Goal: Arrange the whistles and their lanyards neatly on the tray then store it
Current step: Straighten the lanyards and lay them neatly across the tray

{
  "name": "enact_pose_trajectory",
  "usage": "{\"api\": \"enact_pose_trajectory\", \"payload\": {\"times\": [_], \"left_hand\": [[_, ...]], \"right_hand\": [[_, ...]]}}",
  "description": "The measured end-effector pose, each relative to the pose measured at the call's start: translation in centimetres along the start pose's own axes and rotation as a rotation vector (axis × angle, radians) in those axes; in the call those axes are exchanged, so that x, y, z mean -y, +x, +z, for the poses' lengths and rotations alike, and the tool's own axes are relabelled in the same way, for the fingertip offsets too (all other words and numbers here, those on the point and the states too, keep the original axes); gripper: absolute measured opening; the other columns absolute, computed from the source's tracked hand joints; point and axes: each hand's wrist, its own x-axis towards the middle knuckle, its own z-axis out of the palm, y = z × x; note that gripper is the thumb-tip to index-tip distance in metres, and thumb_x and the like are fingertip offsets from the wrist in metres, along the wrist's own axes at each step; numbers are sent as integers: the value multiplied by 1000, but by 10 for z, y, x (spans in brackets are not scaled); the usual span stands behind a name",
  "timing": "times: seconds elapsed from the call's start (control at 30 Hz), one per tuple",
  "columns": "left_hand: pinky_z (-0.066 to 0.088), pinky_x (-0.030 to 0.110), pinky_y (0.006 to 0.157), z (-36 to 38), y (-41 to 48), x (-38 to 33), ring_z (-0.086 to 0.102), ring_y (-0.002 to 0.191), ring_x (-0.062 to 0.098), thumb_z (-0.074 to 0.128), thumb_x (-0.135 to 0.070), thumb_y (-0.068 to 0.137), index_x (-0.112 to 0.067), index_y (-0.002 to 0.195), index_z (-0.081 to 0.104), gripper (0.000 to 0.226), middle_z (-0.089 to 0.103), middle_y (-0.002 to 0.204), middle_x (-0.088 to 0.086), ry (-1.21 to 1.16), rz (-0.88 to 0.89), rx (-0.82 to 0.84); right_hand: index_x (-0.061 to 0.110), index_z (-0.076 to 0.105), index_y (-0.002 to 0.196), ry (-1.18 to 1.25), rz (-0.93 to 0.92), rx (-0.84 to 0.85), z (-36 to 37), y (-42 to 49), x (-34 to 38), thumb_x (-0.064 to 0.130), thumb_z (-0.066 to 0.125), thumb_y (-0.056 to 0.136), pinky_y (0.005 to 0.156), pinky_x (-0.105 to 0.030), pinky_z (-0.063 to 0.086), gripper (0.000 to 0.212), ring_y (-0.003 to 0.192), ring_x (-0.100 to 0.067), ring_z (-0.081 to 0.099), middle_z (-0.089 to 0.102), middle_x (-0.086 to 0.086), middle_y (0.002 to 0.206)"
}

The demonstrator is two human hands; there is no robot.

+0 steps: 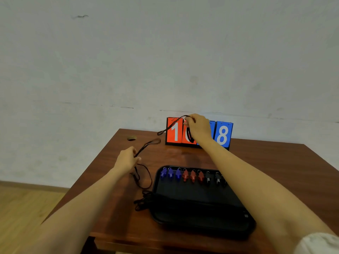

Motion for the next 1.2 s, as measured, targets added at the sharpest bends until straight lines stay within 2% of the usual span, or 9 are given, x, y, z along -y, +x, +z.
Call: {"api": "enact_pose_trajectory", "payload": {"times": [0.2,0.3,0.4,0.53,0.7,0.87,0.97,1.07,1.2], "left_hand": [[51,37,73,0,1,12,65,90,30,60,-32,90,1,107,60,36,68,102,17,216,-138,82],[48,38,93,5,-2,0,54,117,33,68,-29,85,-3,140,35,69,45,139,20,197,-126,167],[37,40,108,9,-9,-27,37,135,32,72,-26,82,-10,148,22,85,22,154,15,105,20,173],[34,39,111,6,-22,-73,39,134,26,74,-29,78,-15,147,27,85,33,151,8,-2,261,210],[40,28,93,12,-36,-119,54,114,22,61,-31,90,-13,142,39,60,54,132,7,-146,372,185],[38,23,61,20,-39,-130,51,63,12,51,-23,96,-5,98,68,24,69,88,13,-142,397,95],[39,25,61,22,-44,-126,56,68,17,48,-23,97,-8,91,67,24,68,87,8,-25,370,56],[48,32,76,23,-47,-119,63,90,25,44,-20,98,-11,109,66,26,68,102,8,138,342,17],[49,35,77,25,-51,-104,63,94,28,40,-15,99,-10,119,62,30,67,110,11,298,274,24]], "right_hand": [[5,68,99,3,9,0,-4,1,-7,20,45,98,85,-42,54,28,87,-23,67,72,-8,91],[5,68,100,-14,-18,67,0,-4,-11,19,45,98,83,-38,53,27,88,-23,66,71,-10,94],[8,69,97,-114,-84,166,5,-9,-17,19,47,98,74,-29,48,24,77,-13,60,68,-3,87],[10,68,107,-301,-161,284,5,-19,-18,23,46,98,76,-33,51,27,83,-19,61,67,-4,96],[11,66,113,-388,-212,303,-4,-29,-13,24,45,98,81,-34,52,29,93,-22,61,67,-6,108],[12,66,112,-346,-206,334,-30,-40,-15,24,52,95,80,-29,49,25,97,-21,61,67,-6,109],[9,65,114,-341,-154,356,-52,-47,-26,33,58,93,89,-30,50,33,97,-17,60,67,-6,110],[1,67,91,-289,-33,229,-76,-51,-42,34,47,98,80,-39,53,39,79,-21,60,69,-14,94],[3,66,82,-329,78,164,-113,-61,-65,31,56,93,63,-27,45,32,62,-13,53,64,-5,75]]}}
